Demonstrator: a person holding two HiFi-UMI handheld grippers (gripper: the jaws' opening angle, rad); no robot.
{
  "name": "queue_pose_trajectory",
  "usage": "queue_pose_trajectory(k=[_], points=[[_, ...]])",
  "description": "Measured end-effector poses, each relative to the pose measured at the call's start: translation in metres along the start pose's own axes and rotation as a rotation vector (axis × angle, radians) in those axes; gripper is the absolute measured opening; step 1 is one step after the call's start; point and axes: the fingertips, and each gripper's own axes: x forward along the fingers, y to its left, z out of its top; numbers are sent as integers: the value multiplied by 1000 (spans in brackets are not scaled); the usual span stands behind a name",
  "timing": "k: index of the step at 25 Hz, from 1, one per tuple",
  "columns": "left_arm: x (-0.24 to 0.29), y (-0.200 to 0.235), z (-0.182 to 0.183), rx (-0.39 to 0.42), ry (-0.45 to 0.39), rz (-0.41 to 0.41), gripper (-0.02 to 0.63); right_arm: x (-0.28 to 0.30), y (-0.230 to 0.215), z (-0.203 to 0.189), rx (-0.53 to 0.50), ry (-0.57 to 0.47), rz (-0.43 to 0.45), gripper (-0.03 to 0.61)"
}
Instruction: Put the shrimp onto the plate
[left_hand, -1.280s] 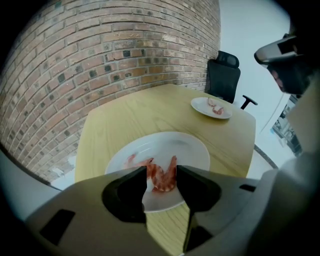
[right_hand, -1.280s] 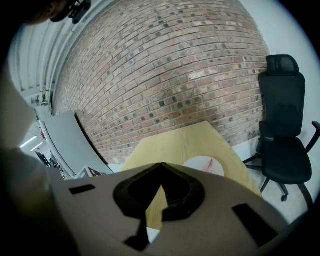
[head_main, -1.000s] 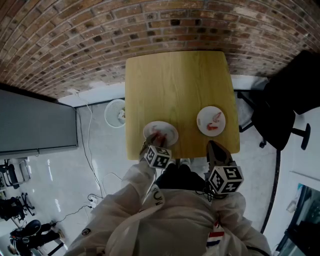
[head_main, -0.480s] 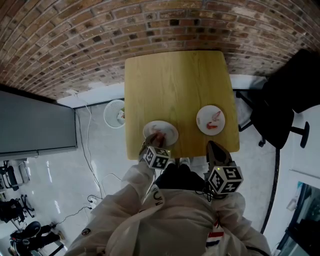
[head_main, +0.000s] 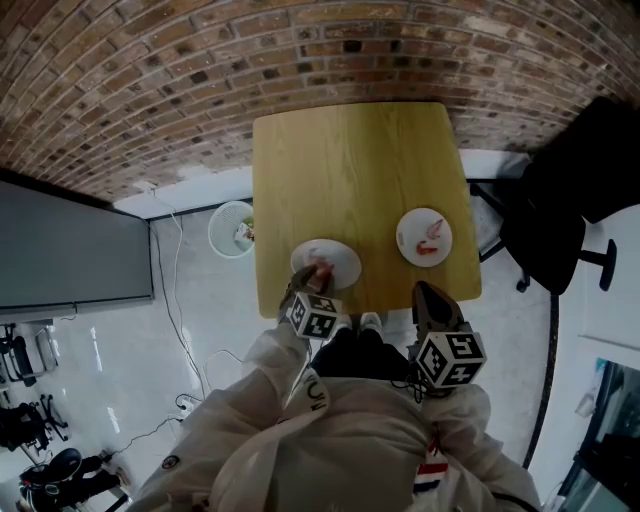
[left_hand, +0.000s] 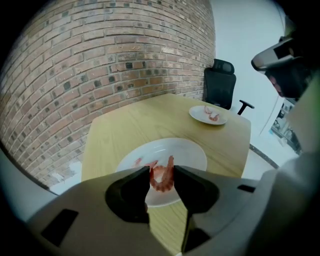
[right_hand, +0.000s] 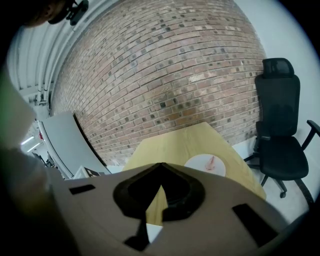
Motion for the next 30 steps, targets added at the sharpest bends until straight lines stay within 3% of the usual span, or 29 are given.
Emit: queue_pose_trajectory(k=[12,30], points=[[-19,-9,32,40,-86,-26,153,-19,3,0,19,-44,-34,23],[28,-75,135,56,-102,-18,153,-6,-101,42,53,-46,-1,23]])
